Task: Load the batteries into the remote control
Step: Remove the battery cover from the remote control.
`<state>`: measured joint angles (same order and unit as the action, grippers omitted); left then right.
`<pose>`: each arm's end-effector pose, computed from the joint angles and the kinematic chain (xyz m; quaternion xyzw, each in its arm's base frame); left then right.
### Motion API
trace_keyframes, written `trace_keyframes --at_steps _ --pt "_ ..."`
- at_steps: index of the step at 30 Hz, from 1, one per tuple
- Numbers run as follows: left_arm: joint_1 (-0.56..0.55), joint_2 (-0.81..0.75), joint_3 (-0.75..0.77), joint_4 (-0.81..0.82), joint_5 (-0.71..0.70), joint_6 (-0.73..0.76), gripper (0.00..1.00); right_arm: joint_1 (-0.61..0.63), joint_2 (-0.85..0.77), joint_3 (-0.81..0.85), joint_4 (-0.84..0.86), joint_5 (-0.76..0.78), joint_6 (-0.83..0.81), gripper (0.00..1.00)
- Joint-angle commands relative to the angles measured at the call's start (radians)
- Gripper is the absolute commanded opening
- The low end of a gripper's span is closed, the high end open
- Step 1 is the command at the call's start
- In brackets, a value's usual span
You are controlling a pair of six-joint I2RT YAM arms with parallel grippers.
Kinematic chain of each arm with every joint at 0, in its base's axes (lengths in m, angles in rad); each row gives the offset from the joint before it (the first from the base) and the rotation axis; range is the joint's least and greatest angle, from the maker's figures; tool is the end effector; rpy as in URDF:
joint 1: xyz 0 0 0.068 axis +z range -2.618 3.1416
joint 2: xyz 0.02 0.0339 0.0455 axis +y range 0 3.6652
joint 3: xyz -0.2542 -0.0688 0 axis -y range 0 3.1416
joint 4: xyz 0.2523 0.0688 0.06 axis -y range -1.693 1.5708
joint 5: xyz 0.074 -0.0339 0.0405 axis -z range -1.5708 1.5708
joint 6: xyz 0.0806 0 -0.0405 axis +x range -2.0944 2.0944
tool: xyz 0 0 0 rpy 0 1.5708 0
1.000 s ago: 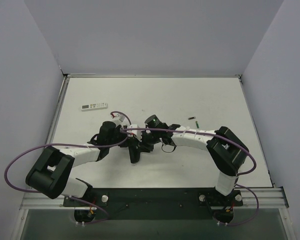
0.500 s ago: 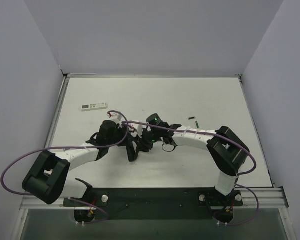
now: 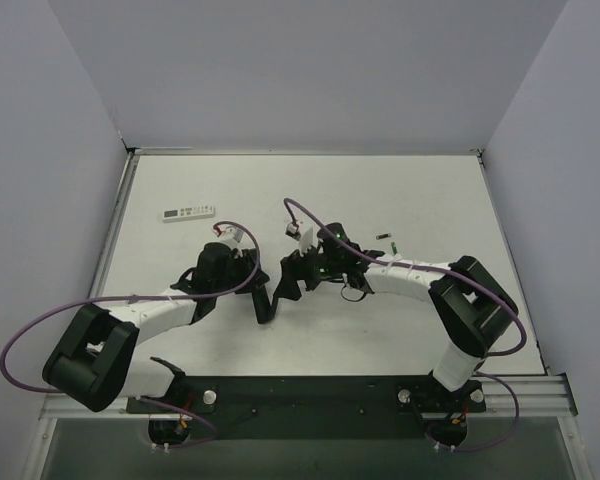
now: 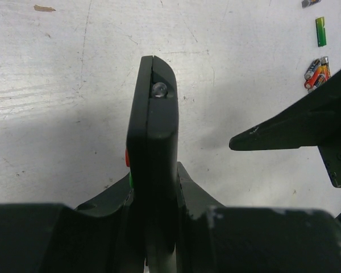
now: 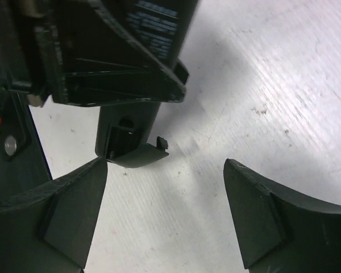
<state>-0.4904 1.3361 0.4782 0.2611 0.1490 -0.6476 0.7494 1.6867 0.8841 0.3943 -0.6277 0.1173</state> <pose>0.2576 -0.1511 0.1227 -0.0345 0.8813 -0.3069 0.3577 0.2574 0.3042 0.1710 -0.4082 0.7029 0.4535 0.3656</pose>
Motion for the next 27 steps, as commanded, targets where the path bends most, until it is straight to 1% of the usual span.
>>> trace_keyframes --at_steps 1,2,4,5,7,10,13,17,21,25,27 --pt "0.000 -0.031 -0.041 0.068 -0.017 -0.012 0.00 -0.022 -0.048 -0.062 0.150 0.043 0.399 0.82" --pt "0.000 -0.035 -0.053 0.079 -0.017 -0.030 0.00 -0.022 -0.047 -0.071 0.161 0.049 0.500 0.84" --pt "0.000 -0.041 -0.062 0.104 -0.014 -0.056 0.00 -0.021 -0.047 -0.091 0.182 0.074 0.588 0.84" --pt "0.000 -0.044 -0.072 0.112 -0.015 -0.064 0.00 -0.019 -0.044 -0.117 0.199 0.089 0.657 0.84" --pt "0.000 -0.051 -0.078 0.127 -0.016 -0.072 0.00 -0.016 -0.036 -0.138 0.257 0.092 0.705 0.84" --pt "0.000 -0.057 -0.079 0.130 -0.019 -0.081 0.00 0.007 -0.007 -0.123 0.265 0.059 0.726 0.84" --pt "0.000 -0.061 -0.078 0.133 -0.017 -0.089 0.00 0.039 0.014 -0.109 0.244 0.086 0.729 0.82" --pt "-0.001 -0.066 -0.081 0.135 -0.017 -0.098 0.00 0.050 0.045 -0.109 0.239 0.109 0.752 0.75" --pt "0.000 -0.071 -0.079 0.136 -0.017 -0.101 0.00 0.051 0.056 -0.129 0.238 0.146 0.765 0.72" --pt "0.000 -0.074 -0.084 0.141 -0.017 -0.112 0.00 0.053 0.076 -0.132 0.288 0.122 0.788 0.67" --pt "0.000 -0.072 -0.085 0.148 -0.017 -0.116 0.00 0.054 0.090 -0.134 0.308 0.118 0.805 0.62"
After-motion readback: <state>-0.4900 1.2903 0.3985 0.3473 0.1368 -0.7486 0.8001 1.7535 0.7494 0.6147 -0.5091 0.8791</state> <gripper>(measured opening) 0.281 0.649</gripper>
